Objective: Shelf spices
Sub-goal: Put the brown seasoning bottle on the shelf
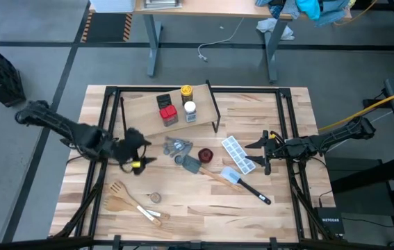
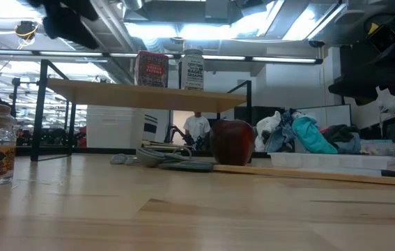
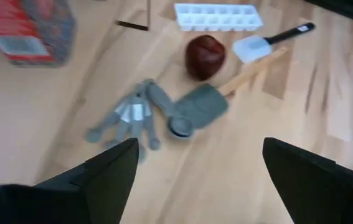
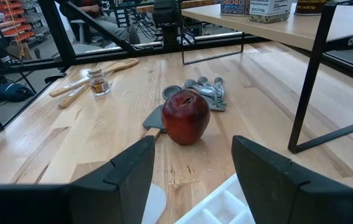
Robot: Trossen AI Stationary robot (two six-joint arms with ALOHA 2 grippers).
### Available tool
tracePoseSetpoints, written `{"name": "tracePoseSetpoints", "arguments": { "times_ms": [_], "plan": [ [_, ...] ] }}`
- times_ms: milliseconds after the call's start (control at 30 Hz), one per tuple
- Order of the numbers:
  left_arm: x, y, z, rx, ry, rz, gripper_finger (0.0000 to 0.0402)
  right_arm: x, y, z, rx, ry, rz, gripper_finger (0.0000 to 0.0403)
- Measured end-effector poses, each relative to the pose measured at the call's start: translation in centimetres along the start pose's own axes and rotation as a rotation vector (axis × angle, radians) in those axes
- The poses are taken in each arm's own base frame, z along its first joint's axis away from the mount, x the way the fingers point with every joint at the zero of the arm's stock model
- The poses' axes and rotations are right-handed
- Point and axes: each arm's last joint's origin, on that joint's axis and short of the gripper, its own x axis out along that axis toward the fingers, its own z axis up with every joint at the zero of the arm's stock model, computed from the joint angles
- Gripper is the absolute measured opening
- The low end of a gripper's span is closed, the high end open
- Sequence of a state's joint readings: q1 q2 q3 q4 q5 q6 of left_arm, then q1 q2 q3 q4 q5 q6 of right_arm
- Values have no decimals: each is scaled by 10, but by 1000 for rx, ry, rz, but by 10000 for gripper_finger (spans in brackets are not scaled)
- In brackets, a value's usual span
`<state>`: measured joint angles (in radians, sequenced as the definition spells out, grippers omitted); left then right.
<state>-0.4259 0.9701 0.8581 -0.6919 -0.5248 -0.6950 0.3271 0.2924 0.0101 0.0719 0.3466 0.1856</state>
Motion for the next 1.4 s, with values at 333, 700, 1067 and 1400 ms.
{"name": "tracePoseSetpoints", "arguments": {
  "times_ms": [333, 700, 1067, 1400],
  "plan": [
    [-7, -57, -43, 16, -33, -88, 335, 0, 0, 0, 0, 0, 0, 221],
    [11, -106, -106, -65, 0, -89, 335, 0, 0, 0, 0, 0, 0, 221],
    [28, -120, -150, -121, 0, -23, 335, 0, 0, 0, 0, 0, 0, 221],
    [52, -131, -176, -98, 4, -6, 335, 0, 0, 0, 0, 0, 0, 221]
  ]
}}
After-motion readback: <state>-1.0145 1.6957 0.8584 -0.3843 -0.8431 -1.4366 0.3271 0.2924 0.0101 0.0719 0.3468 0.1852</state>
